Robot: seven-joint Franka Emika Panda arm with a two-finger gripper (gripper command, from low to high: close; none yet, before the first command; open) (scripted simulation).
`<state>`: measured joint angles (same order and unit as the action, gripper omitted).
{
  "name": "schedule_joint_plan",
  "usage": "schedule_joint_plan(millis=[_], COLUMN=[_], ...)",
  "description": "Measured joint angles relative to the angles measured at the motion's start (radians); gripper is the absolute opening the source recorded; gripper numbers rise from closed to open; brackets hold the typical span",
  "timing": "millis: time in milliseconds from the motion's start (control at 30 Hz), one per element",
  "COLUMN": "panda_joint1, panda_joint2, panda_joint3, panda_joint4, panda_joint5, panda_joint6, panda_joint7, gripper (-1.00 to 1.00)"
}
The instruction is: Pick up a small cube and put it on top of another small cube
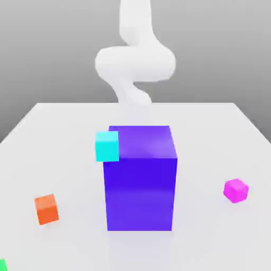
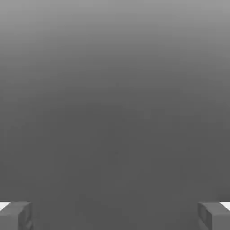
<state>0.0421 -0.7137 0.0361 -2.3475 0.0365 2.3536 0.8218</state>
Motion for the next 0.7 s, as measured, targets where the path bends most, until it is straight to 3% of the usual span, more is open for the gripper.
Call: schedule_joint_plan(millis=[233, 433, 567, 700], panda_joint1=[0.124, 0.214, 0.259, 0.355], panda_joint2=[0.258, 0.471, 0.62, 0.779], panda_joint3=[0.142, 0.289, 0.39, 0.402], panda_joint4=[-0.14, -0.256, -0.335, -0.404], panda_joint5=[0.084, 0.097, 0.037, -0.137], panda_joint6=[0.16, 0.295, 0.388, 0.479], panda_joint7=[0.083, 0.194, 0.316, 0.514], gripper=[0.0, 0.0, 0.0, 0.0])
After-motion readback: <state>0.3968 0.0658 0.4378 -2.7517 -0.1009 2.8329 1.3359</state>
